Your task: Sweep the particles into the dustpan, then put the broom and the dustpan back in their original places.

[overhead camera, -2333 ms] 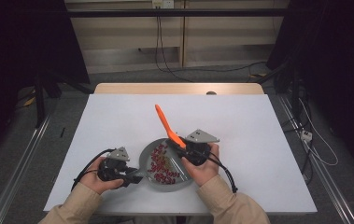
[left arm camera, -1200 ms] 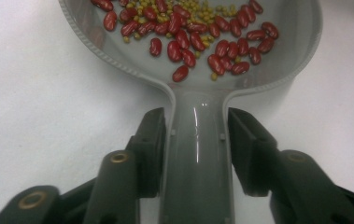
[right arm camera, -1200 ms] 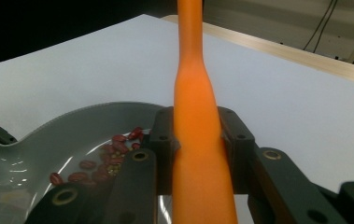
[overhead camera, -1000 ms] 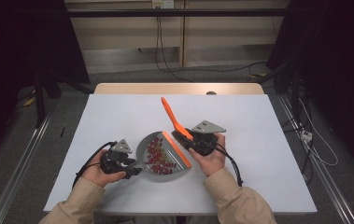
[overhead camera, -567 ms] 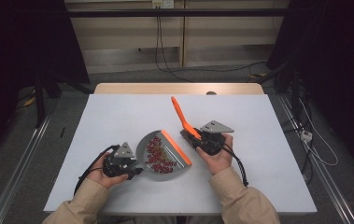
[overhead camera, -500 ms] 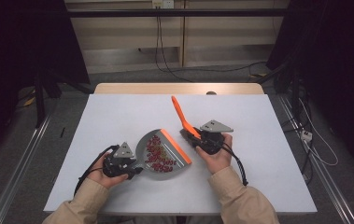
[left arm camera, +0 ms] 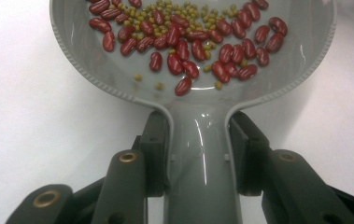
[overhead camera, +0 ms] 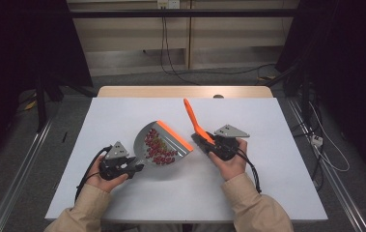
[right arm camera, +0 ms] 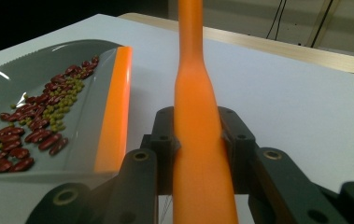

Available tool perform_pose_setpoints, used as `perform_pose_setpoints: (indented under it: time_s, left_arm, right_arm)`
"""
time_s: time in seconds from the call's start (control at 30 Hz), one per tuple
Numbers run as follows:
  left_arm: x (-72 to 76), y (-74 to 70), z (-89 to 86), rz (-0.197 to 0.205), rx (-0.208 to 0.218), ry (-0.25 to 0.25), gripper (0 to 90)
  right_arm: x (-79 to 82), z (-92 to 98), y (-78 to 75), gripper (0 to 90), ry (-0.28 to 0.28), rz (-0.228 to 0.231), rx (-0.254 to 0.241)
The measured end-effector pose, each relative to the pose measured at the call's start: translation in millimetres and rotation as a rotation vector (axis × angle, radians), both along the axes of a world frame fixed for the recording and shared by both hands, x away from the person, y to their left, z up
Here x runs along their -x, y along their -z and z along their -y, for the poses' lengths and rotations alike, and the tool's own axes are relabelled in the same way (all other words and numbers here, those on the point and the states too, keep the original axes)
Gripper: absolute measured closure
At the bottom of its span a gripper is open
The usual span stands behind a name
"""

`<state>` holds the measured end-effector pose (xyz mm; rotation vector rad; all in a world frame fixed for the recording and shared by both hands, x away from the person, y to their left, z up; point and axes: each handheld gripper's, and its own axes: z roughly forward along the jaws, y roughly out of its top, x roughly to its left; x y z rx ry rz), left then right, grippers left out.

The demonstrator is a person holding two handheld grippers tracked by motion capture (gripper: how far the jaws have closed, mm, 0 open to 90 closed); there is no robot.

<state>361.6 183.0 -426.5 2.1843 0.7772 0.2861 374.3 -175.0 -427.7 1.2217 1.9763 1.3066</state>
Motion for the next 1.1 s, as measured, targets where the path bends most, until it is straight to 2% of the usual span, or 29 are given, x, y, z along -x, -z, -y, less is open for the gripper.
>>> perform_pose_setpoints:
  time_s: [0.1, 0.13, 0.23, 0.3, 0.63, 0.83, 1.1]
  left_arm:
    - [-1.1, -1.0, -2.4, -0.001, -0.015, -0.006, 63.1]
    - [-0.9, -0.4, -2.4, -0.009, -0.002, -0.01, 63.1]
    - [-1.0, -1.3, -4.2, 0.002, -0.003, -0.036, 63.1]
    - [-2.6, -2.3, -7.2, -0.005, 0.004, -0.031, 63.1]
    - [-5.6, -1.7, -18.5, -0.014, 0.041, -0.115, 63.1]
    - [-9.0, -1.1, -24.5, -0.012, 0.024, -0.158, 63.0]
    - [-13.7, 1.3, -30.1, -0.023, 0.039, -0.216, 63.0]
  right_arm:
    - [1.3, 3.3, -0.4, 71.2, 0.0, 0.002, 0.001]
    - [1.9, 4.5, -0.3, 71.2, 0.001, 0.003, 0.0]
    - [3.2, 8.6, 0.2, 71.2, 0.005, 0.001, -0.005]
    - [4.0, 11.2, 0.2, 71.2, 0.01, -0.001, -0.009]
    - [7.0, 26.6, -2.4, 71.2, 0.026, 0.005, -0.026]
    - [8.7, 36.5, -3.6, 71.2, 0.042, 0.009, -0.031]
    - [11.7, 51.2, -4.3, 71.2, 0.07, 0.015, -0.026]
